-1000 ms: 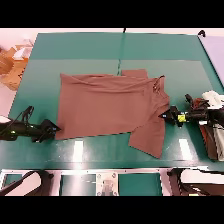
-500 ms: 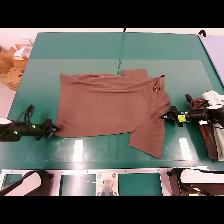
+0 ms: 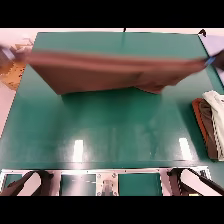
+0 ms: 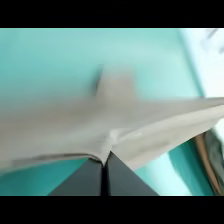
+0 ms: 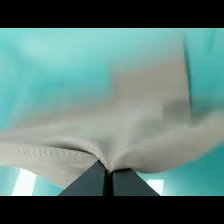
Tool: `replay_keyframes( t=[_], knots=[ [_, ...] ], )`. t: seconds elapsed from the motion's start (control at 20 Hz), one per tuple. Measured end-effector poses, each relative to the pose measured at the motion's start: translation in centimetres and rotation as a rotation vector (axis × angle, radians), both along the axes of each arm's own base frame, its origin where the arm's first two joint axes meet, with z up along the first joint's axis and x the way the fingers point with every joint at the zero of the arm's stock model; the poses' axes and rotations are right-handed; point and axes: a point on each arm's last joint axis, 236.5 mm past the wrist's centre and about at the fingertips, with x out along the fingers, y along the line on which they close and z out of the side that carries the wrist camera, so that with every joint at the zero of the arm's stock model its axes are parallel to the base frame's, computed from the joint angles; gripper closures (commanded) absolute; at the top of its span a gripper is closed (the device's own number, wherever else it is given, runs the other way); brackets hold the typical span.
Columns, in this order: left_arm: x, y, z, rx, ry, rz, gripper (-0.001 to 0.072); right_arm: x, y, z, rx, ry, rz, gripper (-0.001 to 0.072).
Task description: Fold the shirts.
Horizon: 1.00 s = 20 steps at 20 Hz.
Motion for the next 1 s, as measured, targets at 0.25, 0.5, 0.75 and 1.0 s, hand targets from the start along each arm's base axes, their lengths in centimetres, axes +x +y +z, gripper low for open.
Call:
replay_keyframes(
  t=[0.25, 0.5, 0.75, 1.0],
  knots=[
    [-10.1, -5.4, 19.0, 0.182, -0.559, -0.001, 0.0688, -9.5, 4.1, 22.2, -0.216, -0.616, -0.116, 0.0690],
    [-13.8, -6.2, 23.1, 0.239, -0.689, 0.079, 0.0688, -16.7, 4.9, 29.5, -0.345, -0.885, -0.260, 0.0690],
    [-6.7, -1.4, 16.6, 0.191, -0.437, 0.161, 0.0688, -12.0, 2.3, 23.1, -0.286, -0.691, -0.266, 0.0690],
    [1.8, 0.4, 2.0, 0.072, -0.067, 0.053, 0.0688, -3.0, 0.5, 6.0, -0.093, -0.332, -0.195, 0.0690]
  ],
)
